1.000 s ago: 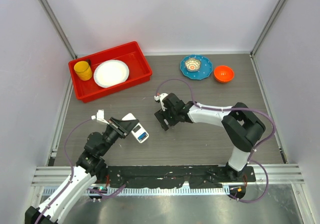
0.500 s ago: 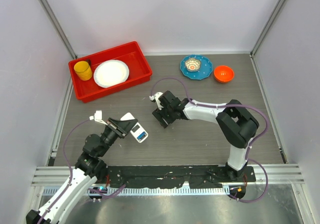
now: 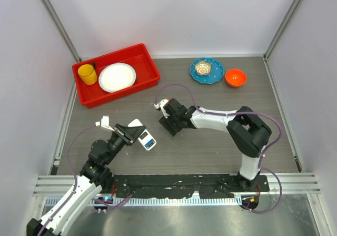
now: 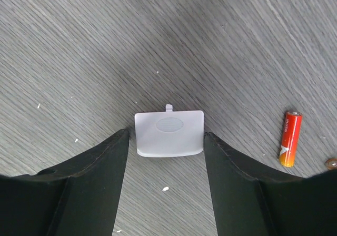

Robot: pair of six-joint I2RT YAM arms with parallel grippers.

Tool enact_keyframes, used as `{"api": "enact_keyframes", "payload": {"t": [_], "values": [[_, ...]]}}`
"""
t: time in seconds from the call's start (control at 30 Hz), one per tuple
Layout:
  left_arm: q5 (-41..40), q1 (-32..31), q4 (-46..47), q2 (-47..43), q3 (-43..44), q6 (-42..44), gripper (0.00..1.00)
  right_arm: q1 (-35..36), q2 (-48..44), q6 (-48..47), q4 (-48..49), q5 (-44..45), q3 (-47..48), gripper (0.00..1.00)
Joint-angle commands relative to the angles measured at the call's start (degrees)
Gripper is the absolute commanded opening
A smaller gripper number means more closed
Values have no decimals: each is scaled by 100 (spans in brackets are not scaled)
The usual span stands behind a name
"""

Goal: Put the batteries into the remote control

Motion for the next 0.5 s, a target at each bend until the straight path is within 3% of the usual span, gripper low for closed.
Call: {"api": "enact_keyframes", "payload": {"t": [0.0,0.23,0.47], "values": [[6,-19,377,-28,-114,42,0,60,261,-40,-557,199,-79,64],[23,-10,307,-107,-114,33,0,52,182,145,-601,155,-176,67],[23,-10,307,-125,-123,15,0,52,191,198,-601,-12,-255,63]]}}
